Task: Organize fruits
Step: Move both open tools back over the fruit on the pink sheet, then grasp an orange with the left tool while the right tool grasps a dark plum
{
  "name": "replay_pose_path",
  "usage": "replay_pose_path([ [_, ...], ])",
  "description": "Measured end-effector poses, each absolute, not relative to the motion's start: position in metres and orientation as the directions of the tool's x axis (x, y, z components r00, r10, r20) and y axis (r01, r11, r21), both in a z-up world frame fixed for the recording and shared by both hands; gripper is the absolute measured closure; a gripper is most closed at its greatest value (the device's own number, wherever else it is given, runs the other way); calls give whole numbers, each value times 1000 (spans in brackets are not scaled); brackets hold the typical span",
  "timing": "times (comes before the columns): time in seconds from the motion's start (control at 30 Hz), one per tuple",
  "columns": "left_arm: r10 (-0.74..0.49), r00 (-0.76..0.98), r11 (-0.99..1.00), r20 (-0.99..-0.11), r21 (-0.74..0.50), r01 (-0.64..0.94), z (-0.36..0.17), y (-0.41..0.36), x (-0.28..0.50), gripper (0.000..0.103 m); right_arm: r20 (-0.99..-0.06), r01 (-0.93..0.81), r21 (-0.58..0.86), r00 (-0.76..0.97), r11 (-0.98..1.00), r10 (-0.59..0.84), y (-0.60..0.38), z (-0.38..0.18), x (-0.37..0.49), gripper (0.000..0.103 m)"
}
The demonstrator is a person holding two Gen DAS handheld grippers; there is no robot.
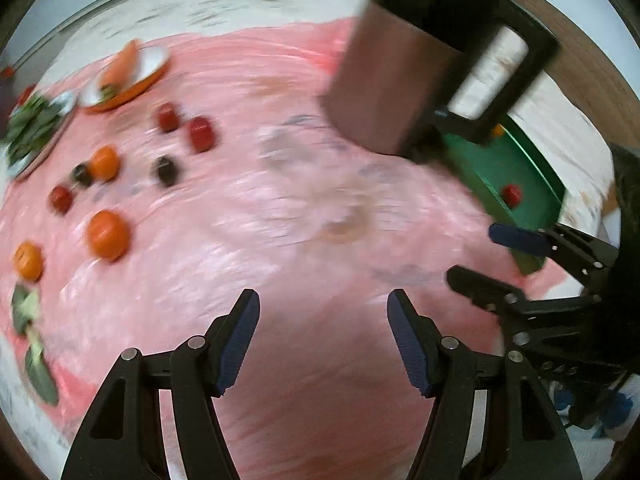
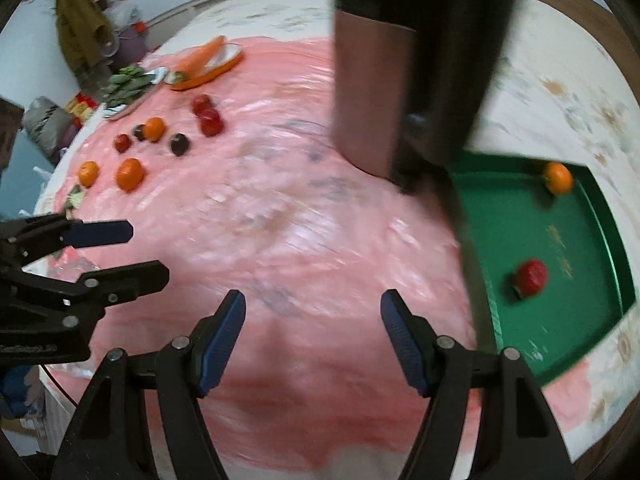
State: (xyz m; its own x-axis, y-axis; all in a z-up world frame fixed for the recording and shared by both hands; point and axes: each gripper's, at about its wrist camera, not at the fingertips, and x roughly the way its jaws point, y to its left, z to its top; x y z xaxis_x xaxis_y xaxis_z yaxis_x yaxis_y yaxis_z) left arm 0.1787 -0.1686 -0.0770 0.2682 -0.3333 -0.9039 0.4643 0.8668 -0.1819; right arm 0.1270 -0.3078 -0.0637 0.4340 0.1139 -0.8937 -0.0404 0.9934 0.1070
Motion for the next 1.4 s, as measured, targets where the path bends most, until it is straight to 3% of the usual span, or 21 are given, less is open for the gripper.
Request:
replay_pose_path([
  [0.2, -262, 347, 943, -901, -163, 289, -82, -98, 200, 43, -861, -131, 162, 465, 978, 205, -263, -60, 161, 3],
  [0.27, -236, 374, 960, -897, -155, 232, -82, -75, 211, 43, -848, -175, 174, 473, 969, 238, -242, -61, 179, 15],
  [0.33, -216, 392, 969, -894, -146, 200, -84, -62, 219, 43, -839, -213, 182, 475, 960, 265, -225, -63, 196, 20],
  [0.37, -204, 403, 974, -892, -143, 178, -85, -53, 226, 43, -835, -227, 185, 477, 956, 275, -219, -64, 203, 28],
  [0.53, -176, 433, 983, -884, -136, 122, -92, -39, 248, 43, -820, -290, 201, 473, 936, 323, -190, -73, 243, 35],
  [0.7, -177, 431, 984, -885, -154, 89, -103, -33, 265, 43, -822, -333, 211, 448, 919, 351, -172, -87, 275, 39],
  [0.77, -174, 426, 985, -888, -151, 86, -108, -34, 271, 43, -828, -351, 219, 426, 910, 364, -165, -96, 287, 45],
  [1.1, -166, 395, 986, -903, -150, 70, -131, -38, 292, 43, -849, -380, 182, 404, 907, 340, -151, -117, 318, 46],
  [1.23, -155, 385, 988, -910, -136, 77, -137, -41, 295, 43, -861, -392, 177, 383, 903, 334, -148, -124, 323, 59],
  [1.4, -138, 375, 990, -917, -115, 83, -146, -44, 298, 45, -875, -398, 163, 365, 903, 319, -146, -134, 326, 64],
])
